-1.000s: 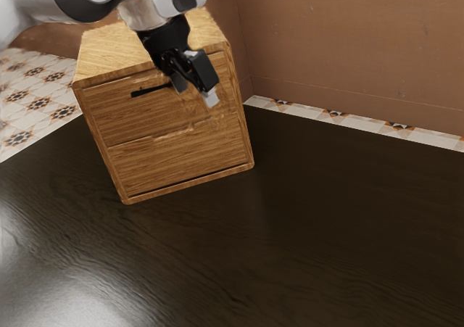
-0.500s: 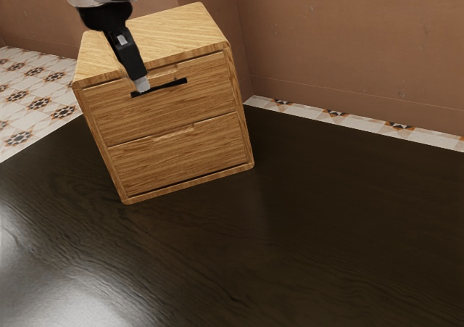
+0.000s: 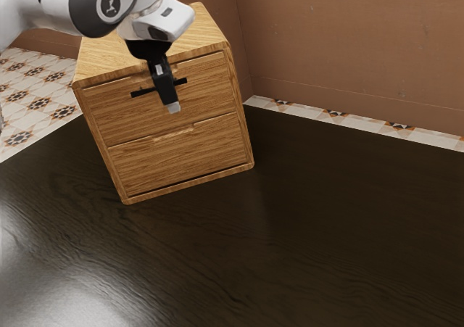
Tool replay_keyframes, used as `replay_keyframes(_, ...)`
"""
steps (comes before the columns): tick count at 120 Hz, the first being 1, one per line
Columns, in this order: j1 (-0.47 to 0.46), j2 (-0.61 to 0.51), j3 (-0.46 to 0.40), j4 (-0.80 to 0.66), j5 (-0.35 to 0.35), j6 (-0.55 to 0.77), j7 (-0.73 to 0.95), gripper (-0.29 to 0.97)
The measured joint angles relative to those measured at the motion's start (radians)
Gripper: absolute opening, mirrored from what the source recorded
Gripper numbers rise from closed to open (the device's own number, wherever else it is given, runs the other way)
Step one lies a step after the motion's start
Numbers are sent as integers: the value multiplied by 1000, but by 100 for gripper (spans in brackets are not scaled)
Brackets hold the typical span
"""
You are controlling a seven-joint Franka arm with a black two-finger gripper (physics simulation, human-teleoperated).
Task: Pull the drawer handle with one arm to open the drawer
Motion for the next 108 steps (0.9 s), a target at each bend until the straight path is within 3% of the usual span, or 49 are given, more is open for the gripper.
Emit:
replay_keyframes(39, 2, 8, 40, -4, 62, 101, 75, 68)
replay_keyframes(108, 4, 37, 63, -23, 73, 121, 70, 55)
